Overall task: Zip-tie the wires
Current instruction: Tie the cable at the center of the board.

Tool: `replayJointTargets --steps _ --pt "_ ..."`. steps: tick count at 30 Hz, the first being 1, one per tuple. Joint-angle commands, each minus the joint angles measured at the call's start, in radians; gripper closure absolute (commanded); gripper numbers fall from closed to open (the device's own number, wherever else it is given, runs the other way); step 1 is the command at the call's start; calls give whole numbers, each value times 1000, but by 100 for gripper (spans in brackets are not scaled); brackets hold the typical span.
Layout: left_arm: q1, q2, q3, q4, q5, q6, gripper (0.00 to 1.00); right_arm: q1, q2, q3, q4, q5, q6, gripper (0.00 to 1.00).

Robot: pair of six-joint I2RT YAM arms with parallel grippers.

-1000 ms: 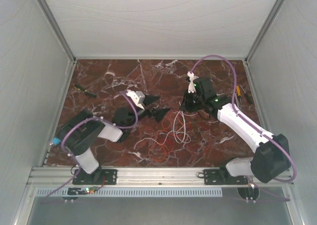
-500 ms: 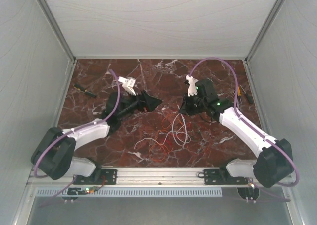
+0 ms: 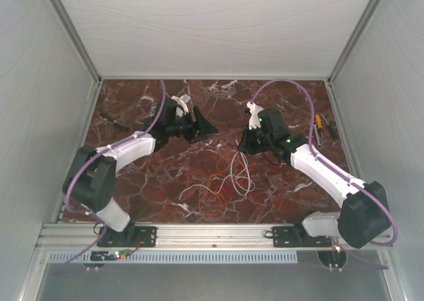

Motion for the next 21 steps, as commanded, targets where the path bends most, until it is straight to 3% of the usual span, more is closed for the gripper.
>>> replayJointTargets --steps 1,10,16,21 --pt "-25 74 99 -138 6 -93 37 14 17 1 70 20 10 100" --pt "-116 172 213 -144 -7 -177 46 14 16 -21 95 9 -20 100" --pt "-158 174 198 -73 -84 -293 51 14 15 -26 101 5 -29 100" --pt "-171 202 219 -75 -86 -305 57 14 15 -22 98 7 -35 100"
